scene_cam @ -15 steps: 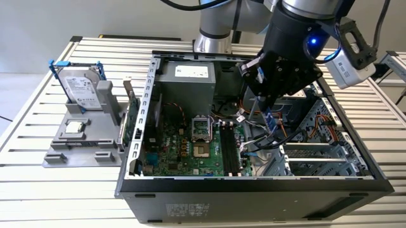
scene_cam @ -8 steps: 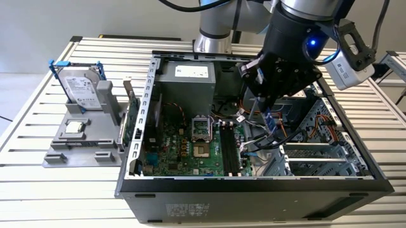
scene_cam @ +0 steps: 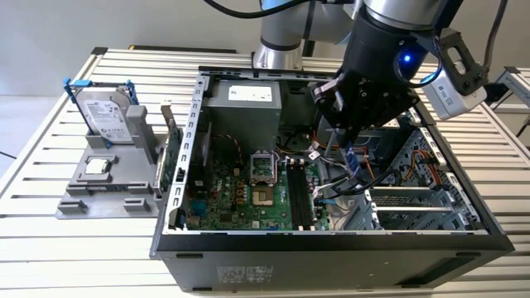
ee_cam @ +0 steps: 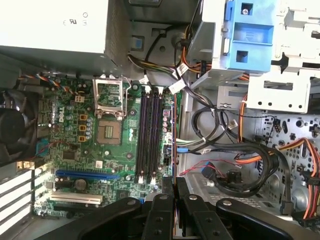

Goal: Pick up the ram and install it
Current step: 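Insert the ram into the slot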

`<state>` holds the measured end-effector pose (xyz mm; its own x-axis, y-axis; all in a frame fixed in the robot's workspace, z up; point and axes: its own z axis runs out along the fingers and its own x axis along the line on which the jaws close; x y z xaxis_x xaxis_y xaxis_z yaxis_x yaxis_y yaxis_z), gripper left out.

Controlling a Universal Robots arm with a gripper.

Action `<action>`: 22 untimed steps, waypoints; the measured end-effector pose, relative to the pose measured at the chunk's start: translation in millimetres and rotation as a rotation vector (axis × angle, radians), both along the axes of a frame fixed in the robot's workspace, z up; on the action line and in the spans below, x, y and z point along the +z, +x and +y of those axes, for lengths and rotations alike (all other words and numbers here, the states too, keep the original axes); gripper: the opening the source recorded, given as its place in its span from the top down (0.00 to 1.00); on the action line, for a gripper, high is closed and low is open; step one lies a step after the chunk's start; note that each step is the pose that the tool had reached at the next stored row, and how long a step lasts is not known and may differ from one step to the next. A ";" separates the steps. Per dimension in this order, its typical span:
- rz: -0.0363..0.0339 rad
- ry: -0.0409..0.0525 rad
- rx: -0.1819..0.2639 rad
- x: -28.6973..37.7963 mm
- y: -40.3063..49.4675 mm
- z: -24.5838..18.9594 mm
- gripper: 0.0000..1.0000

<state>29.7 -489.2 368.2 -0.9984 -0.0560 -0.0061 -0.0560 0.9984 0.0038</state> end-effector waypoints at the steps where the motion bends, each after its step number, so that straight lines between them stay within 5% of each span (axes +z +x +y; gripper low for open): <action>1: 0.0000 -0.0001 0.000 -0.3 0.0 0.0 1.00; 22: 0.0000 0.0000 0.000 -8.0 0.0 0.0 1.00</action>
<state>29.7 -489.2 360.3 -0.9984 -0.0556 -0.0061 -0.0557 0.9984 0.0038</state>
